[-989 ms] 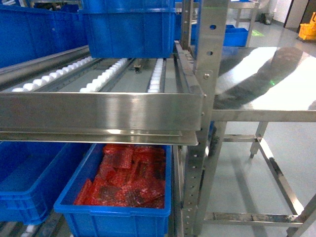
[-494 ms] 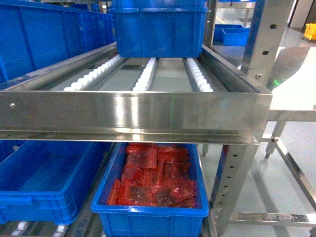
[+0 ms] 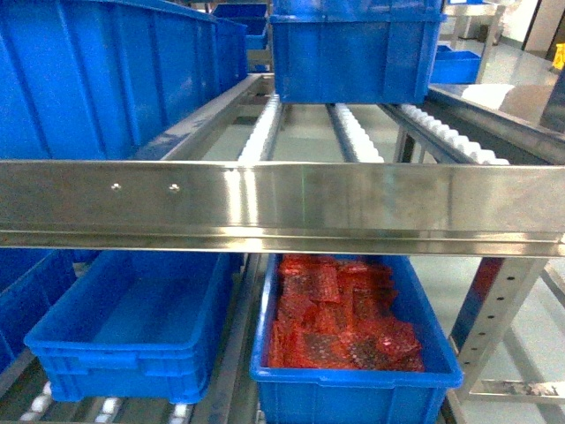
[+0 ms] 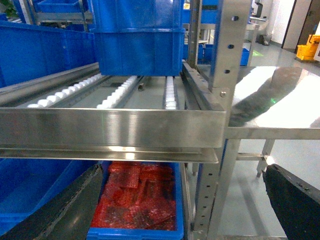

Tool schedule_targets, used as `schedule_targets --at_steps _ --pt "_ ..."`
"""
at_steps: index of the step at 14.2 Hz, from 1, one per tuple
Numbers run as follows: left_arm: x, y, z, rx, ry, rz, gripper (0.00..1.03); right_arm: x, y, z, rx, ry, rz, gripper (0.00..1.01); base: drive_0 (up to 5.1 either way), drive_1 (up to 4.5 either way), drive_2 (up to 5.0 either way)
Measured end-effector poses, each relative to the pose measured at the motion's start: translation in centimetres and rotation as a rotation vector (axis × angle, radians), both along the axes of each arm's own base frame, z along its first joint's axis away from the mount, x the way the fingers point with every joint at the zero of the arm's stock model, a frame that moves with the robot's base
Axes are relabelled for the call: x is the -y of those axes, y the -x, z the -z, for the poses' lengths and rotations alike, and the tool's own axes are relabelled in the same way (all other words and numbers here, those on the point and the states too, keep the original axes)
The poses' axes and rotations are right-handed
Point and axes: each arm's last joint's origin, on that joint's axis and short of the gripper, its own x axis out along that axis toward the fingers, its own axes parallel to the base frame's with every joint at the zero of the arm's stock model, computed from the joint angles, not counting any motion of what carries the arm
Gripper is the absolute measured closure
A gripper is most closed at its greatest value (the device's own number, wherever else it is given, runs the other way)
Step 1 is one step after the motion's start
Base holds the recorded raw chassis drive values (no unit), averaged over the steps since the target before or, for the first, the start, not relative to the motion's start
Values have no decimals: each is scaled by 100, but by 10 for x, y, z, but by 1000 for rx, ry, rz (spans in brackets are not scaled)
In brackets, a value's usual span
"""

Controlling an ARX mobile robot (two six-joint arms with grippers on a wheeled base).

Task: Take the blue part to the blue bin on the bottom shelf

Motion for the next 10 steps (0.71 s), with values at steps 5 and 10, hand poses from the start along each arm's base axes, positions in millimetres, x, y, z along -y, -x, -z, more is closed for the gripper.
schedule_targets --at_steps 5,10 --pt "0 0 0 2 1 -4 60 0 0 0 2 0 -5 3 -406 186 186" --pt "0 0 0 2 1 -2 60 0 0 0 -2 0 -3 3 0 0 0"
